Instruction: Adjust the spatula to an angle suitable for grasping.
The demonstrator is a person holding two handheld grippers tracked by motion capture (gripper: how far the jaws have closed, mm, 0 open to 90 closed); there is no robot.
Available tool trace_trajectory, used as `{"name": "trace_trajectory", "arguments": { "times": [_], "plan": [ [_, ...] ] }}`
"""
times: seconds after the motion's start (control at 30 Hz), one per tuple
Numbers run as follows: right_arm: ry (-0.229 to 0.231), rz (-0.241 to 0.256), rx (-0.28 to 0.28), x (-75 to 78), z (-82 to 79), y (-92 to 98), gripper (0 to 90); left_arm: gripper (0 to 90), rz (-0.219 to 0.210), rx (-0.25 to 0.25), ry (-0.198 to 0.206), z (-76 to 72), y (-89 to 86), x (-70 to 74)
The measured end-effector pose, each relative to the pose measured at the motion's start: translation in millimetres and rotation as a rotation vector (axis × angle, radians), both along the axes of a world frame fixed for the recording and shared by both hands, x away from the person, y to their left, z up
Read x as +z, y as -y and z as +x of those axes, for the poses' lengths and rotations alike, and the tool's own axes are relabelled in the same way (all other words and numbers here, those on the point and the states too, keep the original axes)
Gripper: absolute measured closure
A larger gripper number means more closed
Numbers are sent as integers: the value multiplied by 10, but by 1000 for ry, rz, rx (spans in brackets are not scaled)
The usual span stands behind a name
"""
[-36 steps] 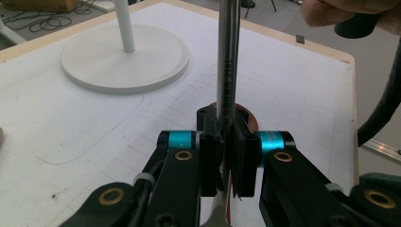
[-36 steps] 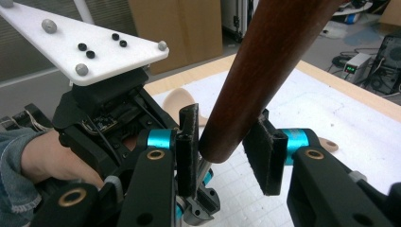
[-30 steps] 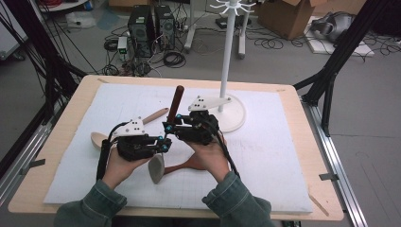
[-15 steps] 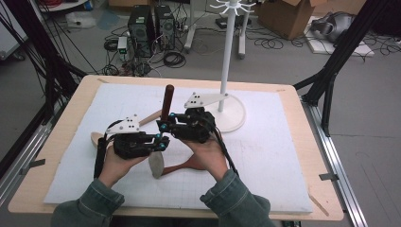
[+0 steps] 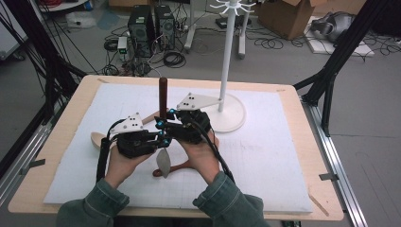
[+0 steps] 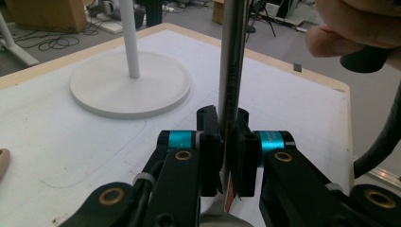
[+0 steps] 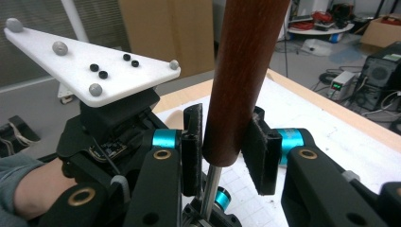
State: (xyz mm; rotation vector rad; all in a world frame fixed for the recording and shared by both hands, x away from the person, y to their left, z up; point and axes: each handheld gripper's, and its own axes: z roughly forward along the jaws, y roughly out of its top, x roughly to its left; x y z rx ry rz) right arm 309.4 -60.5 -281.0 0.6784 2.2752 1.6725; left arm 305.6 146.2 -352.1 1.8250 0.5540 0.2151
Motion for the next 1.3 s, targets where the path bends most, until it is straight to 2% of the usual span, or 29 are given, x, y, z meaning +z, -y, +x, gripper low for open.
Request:
{"name": "trace_trajectory", "arguments": {
  "times": [0.2, 0.33, 0.5, 0.77, 0.97, 1.1, 1.3],
  "plan": [
    [-16, 23, 38, 13, 4, -3, 735, 828, -15, -13, 7, -2, -10, 9],
    [-8, 29, 64, 14, 10, -5, 738, 790, -39, -20, 17, -8, -42, 37],
    [-30, 55, 84, 20, 50, 48, 739, 717, -51, -14, 29, -14, -109, 61],
    [-33, 65, 93, 63, 122, 200, 738, 649, -48, 13, 42, -61, -233, 65],
    [-43, 70, 99, 85, 191, 322, 738, 605, -25, 27, 49, -92, -301, 41],
    [-49, 64, 97, 98, 239, 394, 738, 589, -22, 37, 49, -98, -352, 28],
    [-34, 46, 106, 142, 303, 488, 738, 540, -6, 61, 49, -115, -427, -5]
  ]
}}
